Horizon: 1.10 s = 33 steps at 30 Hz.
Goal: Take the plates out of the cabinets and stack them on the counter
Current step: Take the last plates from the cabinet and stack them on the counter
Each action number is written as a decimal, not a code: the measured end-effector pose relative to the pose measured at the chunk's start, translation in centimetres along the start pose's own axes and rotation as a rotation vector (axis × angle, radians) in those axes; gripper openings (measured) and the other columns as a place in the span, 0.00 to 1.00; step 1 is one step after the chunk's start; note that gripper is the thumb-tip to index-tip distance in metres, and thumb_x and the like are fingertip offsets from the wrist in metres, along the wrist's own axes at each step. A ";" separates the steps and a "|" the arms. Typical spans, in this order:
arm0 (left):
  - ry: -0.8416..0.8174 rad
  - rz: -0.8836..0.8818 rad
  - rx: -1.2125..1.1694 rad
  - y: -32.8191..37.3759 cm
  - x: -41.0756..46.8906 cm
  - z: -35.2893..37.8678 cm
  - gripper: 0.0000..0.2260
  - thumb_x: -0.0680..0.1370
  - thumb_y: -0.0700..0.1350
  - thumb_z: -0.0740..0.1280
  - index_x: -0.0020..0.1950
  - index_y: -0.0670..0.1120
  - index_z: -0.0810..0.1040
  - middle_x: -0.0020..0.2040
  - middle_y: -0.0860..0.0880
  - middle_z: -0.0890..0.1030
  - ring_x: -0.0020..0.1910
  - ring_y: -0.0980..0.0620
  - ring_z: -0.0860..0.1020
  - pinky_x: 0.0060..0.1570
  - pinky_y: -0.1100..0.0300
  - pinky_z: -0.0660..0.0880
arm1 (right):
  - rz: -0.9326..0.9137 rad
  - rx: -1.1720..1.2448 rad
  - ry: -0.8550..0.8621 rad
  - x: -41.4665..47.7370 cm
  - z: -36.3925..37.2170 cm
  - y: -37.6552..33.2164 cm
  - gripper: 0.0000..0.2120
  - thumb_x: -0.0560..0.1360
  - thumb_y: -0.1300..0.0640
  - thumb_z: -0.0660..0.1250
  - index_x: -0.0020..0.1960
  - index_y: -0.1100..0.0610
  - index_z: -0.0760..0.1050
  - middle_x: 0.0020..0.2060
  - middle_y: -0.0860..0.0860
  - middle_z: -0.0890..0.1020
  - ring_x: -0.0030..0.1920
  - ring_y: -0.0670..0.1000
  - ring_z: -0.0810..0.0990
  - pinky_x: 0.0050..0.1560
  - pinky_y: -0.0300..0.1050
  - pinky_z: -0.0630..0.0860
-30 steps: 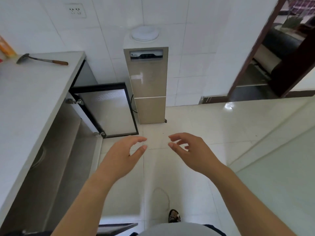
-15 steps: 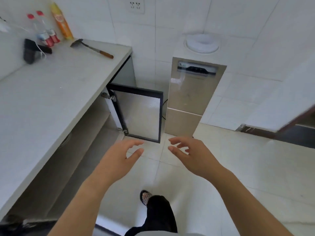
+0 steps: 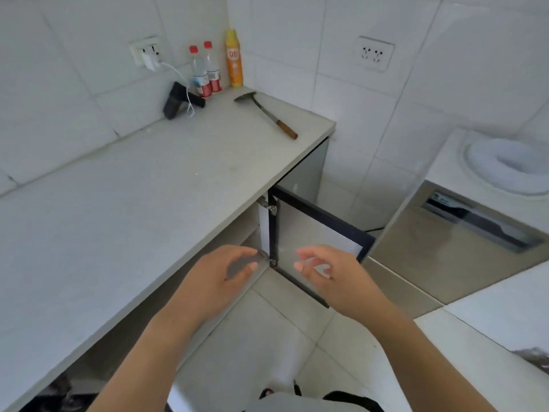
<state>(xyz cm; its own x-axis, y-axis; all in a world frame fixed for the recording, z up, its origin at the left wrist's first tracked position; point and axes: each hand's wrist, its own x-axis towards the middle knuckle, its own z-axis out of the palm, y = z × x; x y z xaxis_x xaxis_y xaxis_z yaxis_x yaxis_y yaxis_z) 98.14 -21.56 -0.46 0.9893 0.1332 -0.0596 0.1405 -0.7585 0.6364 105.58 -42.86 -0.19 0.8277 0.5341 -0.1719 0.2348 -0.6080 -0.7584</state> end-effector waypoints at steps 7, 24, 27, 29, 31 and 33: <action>0.159 -0.341 -0.056 -4.6 -0.8 -1.3 0.13 0.77 0.54 0.63 0.62 0.58 0.74 0.58 0.64 0.74 0.56 0.67 0.71 0.49 0.79 0.63 | -0.180 -0.013 -0.265 9.1 3.1 -0.8 0.15 0.75 0.43 0.63 0.60 0.43 0.73 0.54 0.37 0.77 0.55 0.38 0.74 0.58 0.39 0.72; 0.409 -0.868 -0.193 -6.4 3.1 6.4 0.14 0.78 0.53 0.62 0.64 0.56 0.73 0.61 0.60 0.76 0.58 0.62 0.72 0.49 0.72 0.63 | -0.561 -0.394 -0.916 25.0 8.7 1.0 0.17 0.76 0.44 0.62 0.64 0.47 0.72 0.58 0.42 0.76 0.55 0.39 0.73 0.47 0.23 0.64; 0.397 -0.889 -0.198 -8.6 3.2 8.3 0.15 0.78 0.53 0.61 0.64 0.55 0.74 0.61 0.59 0.76 0.57 0.63 0.73 0.46 0.77 0.63 | -0.553 -0.420 -0.941 25.6 11.1 2.4 0.18 0.76 0.45 0.62 0.64 0.48 0.72 0.59 0.43 0.76 0.56 0.41 0.73 0.48 0.26 0.64; 0.389 -0.901 -0.205 -10.7 3.3 9.6 0.15 0.78 0.53 0.61 0.64 0.55 0.73 0.62 0.58 0.76 0.57 0.62 0.73 0.49 0.74 0.63 | -0.546 -0.425 -0.930 26.1 12.9 3.7 0.18 0.76 0.45 0.62 0.65 0.49 0.71 0.59 0.43 0.76 0.58 0.42 0.73 0.54 0.33 0.65; 0.391 -0.902 -0.198 -13.2 3.7 11.2 0.15 0.78 0.53 0.61 0.65 0.55 0.73 0.63 0.57 0.75 0.58 0.59 0.74 0.51 0.69 0.66 | -0.535 -0.413 -0.907 26.8 15.0 5.3 0.19 0.76 0.46 0.63 0.65 0.48 0.71 0.59 0.43 0.76 0.59 0.43 0.73 0.56 0.35 0.65; 0.400 -0.892 -0.171 -15.9 4.3 13.0 0.15 0.78 0.53 0.61 0.65 0.55 0.73 0.64 0.56 0.75 0.59 0.56 0.75 0.52 0.66 0.69 | -0.538 -0.402 -0.886 27.7 17.4 7.2 0.19 0.76 0.47 0.63 0.66 0.47 0.70 0.59 0.42 0.76 0.59 0.43 0.73 0.56 0.36 0.66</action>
<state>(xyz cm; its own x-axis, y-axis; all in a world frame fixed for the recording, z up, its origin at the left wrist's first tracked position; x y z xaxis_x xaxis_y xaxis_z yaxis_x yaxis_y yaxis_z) 100.68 -17.18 -20.84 0.4334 0.8399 -0.3268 0.7882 -0.1775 0.5893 121.34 -22.25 -21.37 -0.0507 0.9189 -0.3913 0.7346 -0.2311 -0.6379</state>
